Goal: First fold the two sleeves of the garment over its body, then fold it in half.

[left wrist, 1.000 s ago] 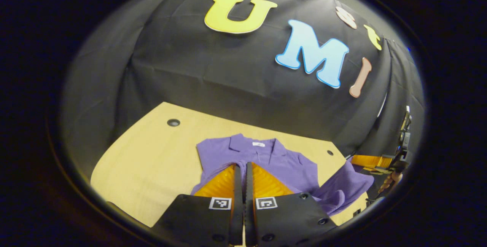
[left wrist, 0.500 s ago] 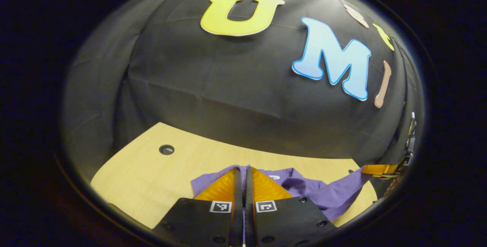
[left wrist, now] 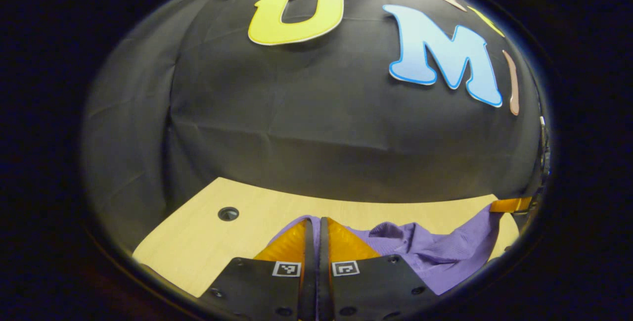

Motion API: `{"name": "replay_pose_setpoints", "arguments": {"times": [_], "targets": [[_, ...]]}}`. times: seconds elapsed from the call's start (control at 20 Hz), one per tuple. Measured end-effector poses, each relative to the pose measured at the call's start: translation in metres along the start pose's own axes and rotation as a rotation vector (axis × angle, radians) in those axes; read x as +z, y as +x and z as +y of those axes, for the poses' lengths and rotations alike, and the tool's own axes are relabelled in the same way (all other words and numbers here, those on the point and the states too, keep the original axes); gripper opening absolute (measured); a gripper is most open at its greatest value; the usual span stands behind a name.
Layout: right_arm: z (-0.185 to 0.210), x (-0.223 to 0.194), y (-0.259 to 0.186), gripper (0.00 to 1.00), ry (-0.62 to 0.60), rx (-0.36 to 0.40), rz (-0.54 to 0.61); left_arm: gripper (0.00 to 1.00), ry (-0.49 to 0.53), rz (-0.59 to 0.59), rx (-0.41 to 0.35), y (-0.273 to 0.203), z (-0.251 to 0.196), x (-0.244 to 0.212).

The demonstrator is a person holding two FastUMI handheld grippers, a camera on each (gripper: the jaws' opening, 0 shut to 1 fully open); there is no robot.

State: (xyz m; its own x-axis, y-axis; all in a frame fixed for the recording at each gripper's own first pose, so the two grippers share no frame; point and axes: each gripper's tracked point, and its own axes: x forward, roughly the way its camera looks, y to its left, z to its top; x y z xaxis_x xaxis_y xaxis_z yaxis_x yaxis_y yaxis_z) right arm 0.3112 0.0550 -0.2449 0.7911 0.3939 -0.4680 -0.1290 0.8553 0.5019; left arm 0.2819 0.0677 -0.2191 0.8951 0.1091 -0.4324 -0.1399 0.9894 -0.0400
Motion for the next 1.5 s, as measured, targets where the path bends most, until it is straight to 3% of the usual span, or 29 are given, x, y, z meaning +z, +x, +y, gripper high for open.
{"name": "replay_pose_setpoints", "arguments": {"times": [0.2, 0.25, 0.3, 0.35, 0.45, 0.55, 0.6, 0.65, 0.7, 0.95, 1.05, 1.5], "targets": [[-0.009, -0.013, 0.008, 0.04, -0.036, -0.022, 0.033, 0.15, 0.022, 0.025, 0.032, -0.002, -0.008, -0.009], [-0.009, -0.015, 0.006, 0.04, -0.053, -0.025, 0.036, 0.21, 0.031, 0.028, 0.038, -0.003, -0.011, -0.009], [-0.01, -0.016, 0.005, 0.11, -0.072, -0.034, 0.039, 0.27, 0.039, 0.032, 0.045, -0.004, -0.012, -0.009], [-0.008, -0.016, 0.002, 0.09, -0.087, -0.029, 0.042, 0.37, 0.039, 0.033, 0.046, -0.009, -0.013, -0.008], [-0.006, -0.013, -0.008, 0.24, -0.126, -0.038, 0.036, 0.59, 0.025, 0.021, 0.031, -0.017, -0.019, -0.001], [0.001, -0.005, -0.019, 0.55, -0.15, -0.039, 0.008, 0.81, 0.028, 0.001, 0.029, -0.028, -0.02, 0.006], [0.004, -0.001, -0.027, 0.73, -0.154, -0.045, -0.004, 0.84, 0.03, -0.008, 0.023, -0.034, -0.021, 0.01], [0.005, 0.001, -0.035, 0.85, -0.155, -0.05, -0.019, 0.88, 0.028, -0.019, 0.014, -0.041, -0.023, 0.014], [0.008, 0.006, -0.045, 0.89, -0.156, -0.056, -0.035, 0.88, 0.026, -0.03, 0.007, -0.048, -0.024, 0.018], [0.025, 0.019, -0.109, 0.89, -0.206, -0.107, -0.118, 0.88, 0.032, -0.106, -0.047, -0.095, -0.033, 0.044], [0.036, 0.024, -0.14, 0.89, -0.245, -0.138, -0.163, 0.93, 0.038, -0.125, -0.081, -0.117, -0.039, 0.05], [0.093, 0.002, -0.271, 0.93, -0.328, -0.216, -0.317, 0.96, 0.082, -0.257, -0.179, -0.231, -0.04, 0.071]]}}
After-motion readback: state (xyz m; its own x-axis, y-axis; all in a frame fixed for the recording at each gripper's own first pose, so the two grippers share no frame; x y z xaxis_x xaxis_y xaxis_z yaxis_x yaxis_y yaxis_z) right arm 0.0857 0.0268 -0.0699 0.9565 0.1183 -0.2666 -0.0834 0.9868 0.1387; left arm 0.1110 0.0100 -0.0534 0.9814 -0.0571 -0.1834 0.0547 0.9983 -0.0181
